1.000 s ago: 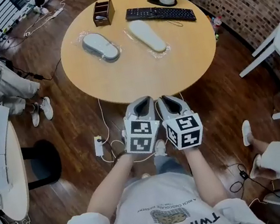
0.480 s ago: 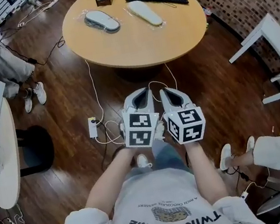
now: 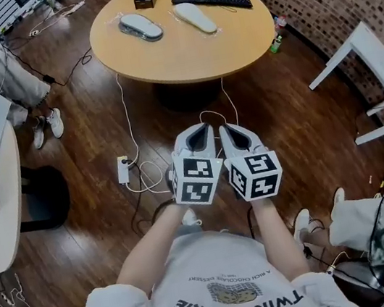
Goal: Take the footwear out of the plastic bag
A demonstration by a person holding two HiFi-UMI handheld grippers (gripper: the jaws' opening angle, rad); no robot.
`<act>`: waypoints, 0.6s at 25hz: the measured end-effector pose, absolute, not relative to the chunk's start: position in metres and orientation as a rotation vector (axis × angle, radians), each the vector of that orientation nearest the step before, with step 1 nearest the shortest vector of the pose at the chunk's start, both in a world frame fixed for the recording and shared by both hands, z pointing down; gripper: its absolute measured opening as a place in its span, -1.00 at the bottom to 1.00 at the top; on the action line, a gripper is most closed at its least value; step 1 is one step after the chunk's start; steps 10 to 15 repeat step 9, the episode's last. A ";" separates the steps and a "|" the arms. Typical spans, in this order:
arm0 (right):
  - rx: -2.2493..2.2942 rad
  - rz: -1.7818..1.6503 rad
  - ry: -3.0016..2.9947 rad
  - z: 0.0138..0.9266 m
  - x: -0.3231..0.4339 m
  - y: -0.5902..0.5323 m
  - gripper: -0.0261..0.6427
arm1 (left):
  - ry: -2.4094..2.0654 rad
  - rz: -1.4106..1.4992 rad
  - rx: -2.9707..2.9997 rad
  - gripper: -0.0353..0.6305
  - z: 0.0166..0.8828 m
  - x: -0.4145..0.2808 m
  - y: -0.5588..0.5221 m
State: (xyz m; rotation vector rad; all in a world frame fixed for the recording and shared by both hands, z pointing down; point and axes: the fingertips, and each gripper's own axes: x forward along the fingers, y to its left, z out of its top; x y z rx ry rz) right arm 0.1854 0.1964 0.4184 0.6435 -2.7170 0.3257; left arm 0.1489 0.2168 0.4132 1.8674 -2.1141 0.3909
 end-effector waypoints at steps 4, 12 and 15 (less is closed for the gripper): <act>0.632 0.330 -2.728 0.416 0.211 0.202 -0.91 | -2.139 0.394 1.855 -0.88 0.410 0.176 0.223; 0.625 0.339 -2.726 0.413 0.248 0.204 -0.91 | -2.128 0.401 1.834 -0.88 0.409 0.213 0.229; 0.625 0.339 -2.726 0.413 0.248 0.204 -0.91 | -2.128 0.401 1.834 -0.88 0.409 0.213 0.229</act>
